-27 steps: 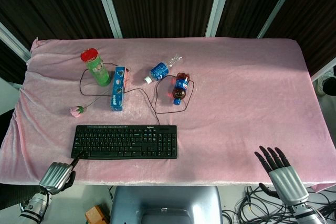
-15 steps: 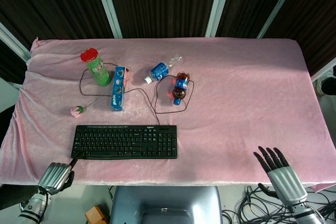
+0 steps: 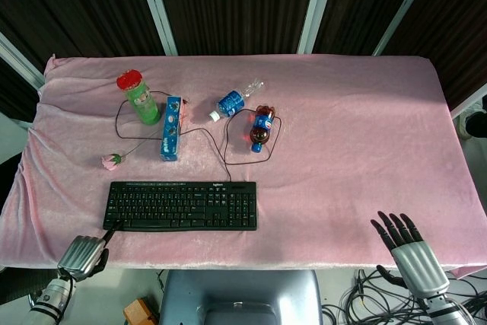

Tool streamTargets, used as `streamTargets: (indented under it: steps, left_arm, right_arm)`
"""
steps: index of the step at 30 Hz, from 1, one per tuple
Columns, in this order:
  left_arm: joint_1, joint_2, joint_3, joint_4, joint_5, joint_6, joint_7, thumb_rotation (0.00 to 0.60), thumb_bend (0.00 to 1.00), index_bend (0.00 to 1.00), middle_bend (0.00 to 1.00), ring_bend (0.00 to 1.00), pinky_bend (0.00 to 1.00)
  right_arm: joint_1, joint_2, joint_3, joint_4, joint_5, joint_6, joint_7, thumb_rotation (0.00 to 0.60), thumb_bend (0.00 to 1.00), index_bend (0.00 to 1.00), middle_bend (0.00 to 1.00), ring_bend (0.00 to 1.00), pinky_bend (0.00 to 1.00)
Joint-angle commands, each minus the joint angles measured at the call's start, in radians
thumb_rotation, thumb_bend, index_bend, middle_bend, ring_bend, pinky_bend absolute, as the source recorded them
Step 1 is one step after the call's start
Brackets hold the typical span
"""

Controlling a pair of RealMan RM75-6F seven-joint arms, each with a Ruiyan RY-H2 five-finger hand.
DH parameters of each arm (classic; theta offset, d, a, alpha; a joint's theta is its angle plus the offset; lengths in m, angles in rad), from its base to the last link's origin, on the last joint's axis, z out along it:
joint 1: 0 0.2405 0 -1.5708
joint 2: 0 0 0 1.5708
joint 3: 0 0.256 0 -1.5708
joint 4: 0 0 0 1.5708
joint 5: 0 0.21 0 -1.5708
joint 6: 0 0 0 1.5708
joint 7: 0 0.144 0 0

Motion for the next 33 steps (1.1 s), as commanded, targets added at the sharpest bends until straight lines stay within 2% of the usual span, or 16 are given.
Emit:
streamTargets:
  steps: [1,9,12,14,15,17,18,20,21,22,25,28,33]
  left_arm:
    - [-0.003,0.0,0.0,-0.001,-0.008,-0.007,0.005,0.6,0.73,0.07,1.0,1.0,1.0]
    - [0.005,0.016,0.006,-0.023,0.012,0.029,0.004,0.6,0.73,0.09,1.0,1.0,1.0]
    - [0.019,0.037,0.007,-0.034,0.051,0.083,-0.038,0.6,0.73,0.08,1.0,1.0,1.0]
    - [0.038,0.057,0.008,-0.033,0.105,0.156,-0.103,0.6,0.71,0.05,0.98,0.99,0.96]
    - [0.05,0.068,0.011,-0.031,0.136,0.196,-0.142,0.6,0.67,0.03,0.89,0.94,0.88]
    - [0.082,0.093,0.02,-0.017,0.224,0.319,-0.25,0.597,0.55,0.0,0.55,0.68,0.62]
    - [0.1,0.097,0.02,0.001,0.27,0.394,-0.296,0.572,0.5,0.0,0.27,0.39,0.37]
    - [0.154,0.086,0.013,0.066,0.366,0.591,-0.376,0.54,0.47,0.0,0.05,0.1,0.11]
    - [0.179,0.079,0.01,0.094,0.398,0.672,-0.401,0.526,0.45,0.0,0.0,0.02,0.03]
    - [0.207,0.07,0.015,0.131,0.442,0.763,-0.443,0.528,0.44,0.0,0.0,0.0,0.01]
    - [0.263,0.063,0.046,0.214,0.505,0.898,-0.525,0.525,0.38,0.0,0.0,0.0,0.0]
    - [0.296,0.059,0.073,0.251,0.521,0.918,-0.521,0.52,0.33,0.0,0.0,0.0,0.0]
    - [0.3,0.062,0.096,0.237,0.541,0.859,-0.444,0.51,0.32,0.0,0.0,0.0,0.0]
  right_arm:
    - [-0.001,0.001,0.0,0.001,-0.001,0.003,0.001,0.6,0.36,0.0,0.0,0.0,0.09]
    - [-0.002,0.002,0.0,0.001,-0.001,0.005,0.004,0.6,0.36,0.0,0.0,0.0,0.09]
    - [-0.001,0.001,0.0,0.002,0.0,0.002,0.002,0.6,0.36,0.0,0.0,0.0,0.09]
    - [-0.001,0.002,0.0,0.001,-0.001,0.002,0.002,0.6,0.36,0.0,0.0,0.0,0.09]
    - [-0.001,0.002,0.0,0.001,-0.001,0.003,0.004,0.6,0.36,0.0,0.0,0.0,0.09]
    - [-0.003,0.004,0.0,0.001,-0.002,0.009,0.008,0.6,0.36,0.0,0.0,0.0,0.09]
    - [-0.004,0.005,0.0,0.001,-0.003,0.011,0.01,0.6,0.36,0.0,0.0,0.0,0.09]
    - [-0.005,0.007,-0.001,0.001,-0.007,0.015,0.014,0.6,0.36,0.0,0.0,0.0,0.09]
    - [-0.005,0.008,-0.001,0.002,-0.008,0.017,0.015,0.6,0.36,0.0,0.0,0.0,0.09]
    - [-0.006,0.009,-0.001,0.002,-0.008,0.018,0.013,0.6,0.36,0.0,0.0,0.0,0.09]
    - [-0.007,0.007,-0.001,0.0,-0.009,0.018,0.01,0.6,0.36,0.0,0.0,0.0,0.09]
    - [-0.005,0.004,-0.003,-0.001,-0.013,0.014,0.004,0.6,0.36,0.0,0.0,0.0,0.09]
    - [-0.002,0.0,-0.005,-0.002,-0.016,0.006,-0.004,0.6,0.36,0.0,0.0,0.0,0.09]
